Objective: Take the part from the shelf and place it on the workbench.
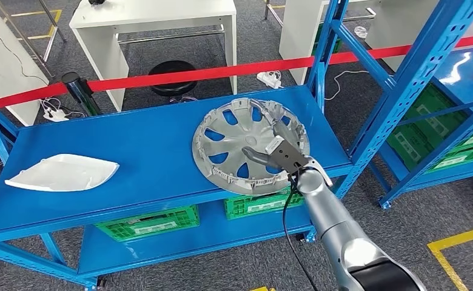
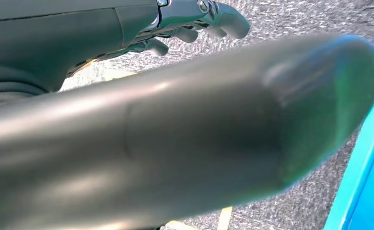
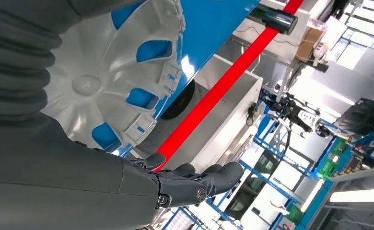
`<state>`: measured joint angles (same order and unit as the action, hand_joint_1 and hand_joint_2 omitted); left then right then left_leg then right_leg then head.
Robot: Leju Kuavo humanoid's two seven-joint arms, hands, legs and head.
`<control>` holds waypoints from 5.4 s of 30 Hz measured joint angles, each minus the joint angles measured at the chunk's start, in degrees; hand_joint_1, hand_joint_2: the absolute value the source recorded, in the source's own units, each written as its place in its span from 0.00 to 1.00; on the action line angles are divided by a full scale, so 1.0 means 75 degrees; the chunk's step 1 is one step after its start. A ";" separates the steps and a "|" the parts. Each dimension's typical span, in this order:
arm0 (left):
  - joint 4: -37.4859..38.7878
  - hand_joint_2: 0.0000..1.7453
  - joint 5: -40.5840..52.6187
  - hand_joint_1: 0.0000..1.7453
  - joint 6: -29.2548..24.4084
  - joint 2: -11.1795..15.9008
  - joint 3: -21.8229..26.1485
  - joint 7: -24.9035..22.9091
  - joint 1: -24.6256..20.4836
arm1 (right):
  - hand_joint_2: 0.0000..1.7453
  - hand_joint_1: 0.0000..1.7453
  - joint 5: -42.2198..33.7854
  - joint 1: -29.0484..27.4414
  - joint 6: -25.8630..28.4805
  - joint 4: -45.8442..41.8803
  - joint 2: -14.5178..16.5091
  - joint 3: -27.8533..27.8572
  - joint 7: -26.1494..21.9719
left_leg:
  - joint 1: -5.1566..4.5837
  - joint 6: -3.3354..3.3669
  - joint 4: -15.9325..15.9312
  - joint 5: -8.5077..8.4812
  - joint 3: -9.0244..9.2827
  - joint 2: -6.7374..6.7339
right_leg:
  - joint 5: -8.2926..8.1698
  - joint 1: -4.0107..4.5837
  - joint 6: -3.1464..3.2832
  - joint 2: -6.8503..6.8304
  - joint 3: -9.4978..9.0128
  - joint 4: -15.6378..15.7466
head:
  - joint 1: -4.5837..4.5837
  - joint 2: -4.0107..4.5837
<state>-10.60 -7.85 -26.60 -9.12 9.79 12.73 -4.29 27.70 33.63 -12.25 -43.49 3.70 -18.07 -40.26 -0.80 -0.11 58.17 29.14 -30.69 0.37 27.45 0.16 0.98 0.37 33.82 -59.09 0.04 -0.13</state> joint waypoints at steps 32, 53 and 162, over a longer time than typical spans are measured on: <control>0.0001 0.00 -0.0940 0.00 -0.0087 -0.0040 0.0768 0.0464 0.0054 | 1.00 0.00 0.1042 0.0179 0.1259 0.1670 0.0641 -0.0750 0.1438 | -0.0001 0.0000 0.0000 0.0001 -0.0001 -0.0002 | 0.0000 -0.0001 0.0000 0.0000 -0.0002 0.0012 | -0.0002 0.0000; 0.0001 0.00 -0.0631 0.00 -0.0172 -0.0198 0.0941 0.0197 -0.0134 | 1.00 0.00 0.1415 -0.0033 0.0961 0.1722 0.0433 -0.0718 0.1866 | -0.0001 0.0003 0.0001 0.0003 0.0038 -0.0001 | -0.0001 -0.0001 -0.0004 0.0000 -0.0050 0.0023 | -0.0001 0.0000; -0.0039 1.00 -0.0821 0.00 -0.0971 -0.0390 0.0777 0.0962 -0.0292 | 1.00 1.00 0.7534 0.0368 0.3991 0.0212 -0.0117 -0.2605 0.4324 | -0.0001 0.0042 0.0001 -0.0001 -0.0009 0.0004 | -0.0028 -0.0001 -0.0045 -0.0002 -0.0032 0.0063 | -0.0001 0.0000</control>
<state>-10.88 -14.01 -33.88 -12.04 15.62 19.94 -6.48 84.20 36.39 17.68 -41.90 2.82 -37.61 -7.83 -0.81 0.20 58.18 29.14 -30.76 0.41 27.23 0.15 0.65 0.36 33.58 -58.61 0.03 -0.13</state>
